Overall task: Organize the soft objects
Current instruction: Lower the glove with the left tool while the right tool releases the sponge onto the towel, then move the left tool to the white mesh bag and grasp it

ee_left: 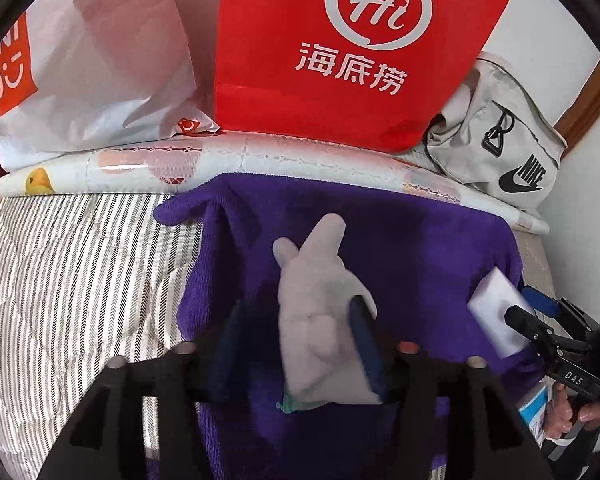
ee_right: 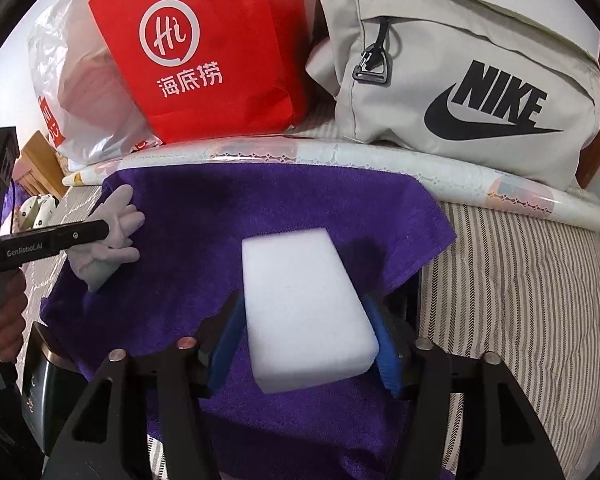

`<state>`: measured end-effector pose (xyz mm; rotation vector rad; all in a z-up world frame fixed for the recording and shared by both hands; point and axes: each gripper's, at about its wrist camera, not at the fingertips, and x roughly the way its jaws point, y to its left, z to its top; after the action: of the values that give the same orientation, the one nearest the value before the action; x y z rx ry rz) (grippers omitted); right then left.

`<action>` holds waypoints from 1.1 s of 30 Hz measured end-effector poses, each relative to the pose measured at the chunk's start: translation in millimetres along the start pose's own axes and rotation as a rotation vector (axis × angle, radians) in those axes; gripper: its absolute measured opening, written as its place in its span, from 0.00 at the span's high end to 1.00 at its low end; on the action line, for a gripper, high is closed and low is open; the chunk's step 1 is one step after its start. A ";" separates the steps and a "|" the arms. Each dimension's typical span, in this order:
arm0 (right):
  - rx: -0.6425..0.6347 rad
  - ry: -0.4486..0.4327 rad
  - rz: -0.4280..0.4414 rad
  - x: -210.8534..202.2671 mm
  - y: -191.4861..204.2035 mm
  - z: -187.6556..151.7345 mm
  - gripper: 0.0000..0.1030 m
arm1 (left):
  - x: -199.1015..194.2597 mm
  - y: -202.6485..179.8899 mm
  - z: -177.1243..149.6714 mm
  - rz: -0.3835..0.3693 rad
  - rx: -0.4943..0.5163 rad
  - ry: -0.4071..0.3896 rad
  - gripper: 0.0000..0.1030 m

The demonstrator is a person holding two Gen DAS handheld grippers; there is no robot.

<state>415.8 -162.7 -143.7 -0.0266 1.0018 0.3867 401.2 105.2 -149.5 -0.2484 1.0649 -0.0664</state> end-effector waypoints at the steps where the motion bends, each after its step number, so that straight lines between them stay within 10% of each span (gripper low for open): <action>1: 0.002 -0.005 0.001 -0.7 0.6 0.2 0.26 | -2.0 -0.6 -0.6 -0.003 0.003 -0.005 0.46; 18: -0.024 -0.108 -0.032 -63.3 17.3 -23.0 0.21 | -66.1 -15.1 -28.3 0.040 0.063 -0.083 0.45; 33: 0.030 -0.119 -0.021 -141.0 38.4 -97.8 0.13 | -157.3 -32.8 -122.2 0.024 0.090 -0.137 0.45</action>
<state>256.2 -189.2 -74.7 0.0133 0.8886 0.3501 220.5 79.9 -63.3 -0.1566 0.9258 -0.0741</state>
